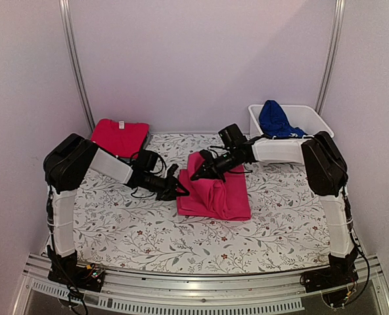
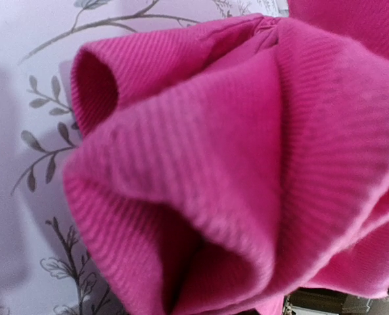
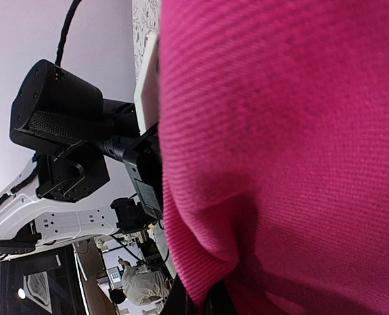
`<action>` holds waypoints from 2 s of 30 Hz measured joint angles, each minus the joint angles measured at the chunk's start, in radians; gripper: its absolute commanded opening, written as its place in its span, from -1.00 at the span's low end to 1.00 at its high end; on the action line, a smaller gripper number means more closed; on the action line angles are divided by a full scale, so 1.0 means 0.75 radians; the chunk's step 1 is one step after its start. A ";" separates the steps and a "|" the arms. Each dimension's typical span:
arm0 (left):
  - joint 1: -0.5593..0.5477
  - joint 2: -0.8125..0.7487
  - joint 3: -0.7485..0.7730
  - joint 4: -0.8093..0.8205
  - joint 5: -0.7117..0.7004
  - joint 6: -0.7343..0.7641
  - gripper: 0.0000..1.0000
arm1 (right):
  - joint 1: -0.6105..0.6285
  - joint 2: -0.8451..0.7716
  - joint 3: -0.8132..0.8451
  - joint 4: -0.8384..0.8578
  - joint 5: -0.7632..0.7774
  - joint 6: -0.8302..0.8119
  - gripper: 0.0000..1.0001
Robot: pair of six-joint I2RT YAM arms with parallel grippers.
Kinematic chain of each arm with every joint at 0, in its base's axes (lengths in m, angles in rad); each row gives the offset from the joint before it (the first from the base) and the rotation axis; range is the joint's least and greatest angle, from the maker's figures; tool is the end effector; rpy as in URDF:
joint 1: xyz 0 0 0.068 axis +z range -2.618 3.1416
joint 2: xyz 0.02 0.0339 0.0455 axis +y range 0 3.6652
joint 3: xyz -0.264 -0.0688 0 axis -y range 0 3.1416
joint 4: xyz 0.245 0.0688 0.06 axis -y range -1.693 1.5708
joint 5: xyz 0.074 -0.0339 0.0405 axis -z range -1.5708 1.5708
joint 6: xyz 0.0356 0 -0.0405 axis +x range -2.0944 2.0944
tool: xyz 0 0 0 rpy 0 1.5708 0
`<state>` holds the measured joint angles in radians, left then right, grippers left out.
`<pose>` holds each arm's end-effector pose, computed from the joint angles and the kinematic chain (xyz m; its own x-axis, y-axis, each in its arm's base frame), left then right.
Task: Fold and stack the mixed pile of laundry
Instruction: Fold the 1/2-rectangle-folded trousers at the center of the board, then smooth out the square-folded trousers at the center of the board.
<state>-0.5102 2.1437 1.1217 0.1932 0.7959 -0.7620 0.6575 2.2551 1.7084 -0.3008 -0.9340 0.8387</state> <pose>0.3444 -0.2219 0.0847 -0.9921 0.0017 -0.1253 0.1079 0.5196 -0.8475 0.3706 0.3223 0.1706 -0.9802 -0.1981 0.0059 -0.0831 0.4380 0.8951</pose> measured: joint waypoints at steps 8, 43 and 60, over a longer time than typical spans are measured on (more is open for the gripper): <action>0.001 0.003 0.008 -0.015 0.005 0.017 -0.58 | 0.007 -0.003 -0.002 -0.075 -0.027 -0.044 -1.00; 0.070 -0.066 0.005 -0.077 0.000 0.050 0.50 | 0.067 0.003 -0.099 0.089 -0.172 0.060 0.06; 0.121 -0.507 0.150 -0.542 -0.255 0.334 0.66 | -0.168 -0.554 -0.348 0.096 -0.208 -0.144 -0.04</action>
<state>-0.4198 1.7638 1.2339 -0.2134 0.6044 -0.5114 0.5312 1.8397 1.4475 -0.2287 -1.0897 0.7307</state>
